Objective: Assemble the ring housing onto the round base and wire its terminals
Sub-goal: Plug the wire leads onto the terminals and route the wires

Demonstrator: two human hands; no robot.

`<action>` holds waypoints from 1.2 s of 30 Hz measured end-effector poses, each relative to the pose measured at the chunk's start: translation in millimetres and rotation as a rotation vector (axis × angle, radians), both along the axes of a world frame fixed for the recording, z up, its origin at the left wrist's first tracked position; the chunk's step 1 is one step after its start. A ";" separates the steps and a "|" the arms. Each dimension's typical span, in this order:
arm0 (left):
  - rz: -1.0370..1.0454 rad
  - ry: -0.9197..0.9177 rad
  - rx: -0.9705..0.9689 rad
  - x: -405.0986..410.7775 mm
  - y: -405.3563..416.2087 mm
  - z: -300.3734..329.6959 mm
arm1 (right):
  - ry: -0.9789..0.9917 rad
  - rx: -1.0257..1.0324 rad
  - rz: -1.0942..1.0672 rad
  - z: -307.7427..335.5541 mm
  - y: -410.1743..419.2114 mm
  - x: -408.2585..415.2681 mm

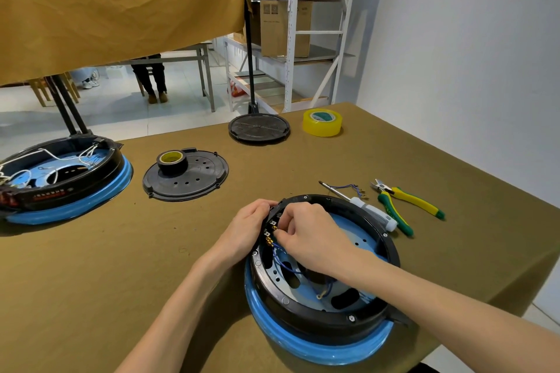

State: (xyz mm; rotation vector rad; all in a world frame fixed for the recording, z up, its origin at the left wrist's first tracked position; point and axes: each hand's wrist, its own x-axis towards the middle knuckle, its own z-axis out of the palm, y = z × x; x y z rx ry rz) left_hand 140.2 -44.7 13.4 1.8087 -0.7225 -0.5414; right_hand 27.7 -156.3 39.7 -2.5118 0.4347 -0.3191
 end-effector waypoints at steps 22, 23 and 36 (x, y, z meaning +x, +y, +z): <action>0.074 0.036 -0.009 -4.8 -1.9 3.6 | 0.372 -0.233 -0.461 0.0 -159.8 20.0; 0.070 0.036 -0.005 -4.5 -1.6 3.8 | 0.371 -0.258 -0.470 -3.4 -162.6 22.6; 0.037 0.031 0.037 -4.6 0.5 7.9 | 0.019 -0.369 -0.481 19.3 -153.8 35.3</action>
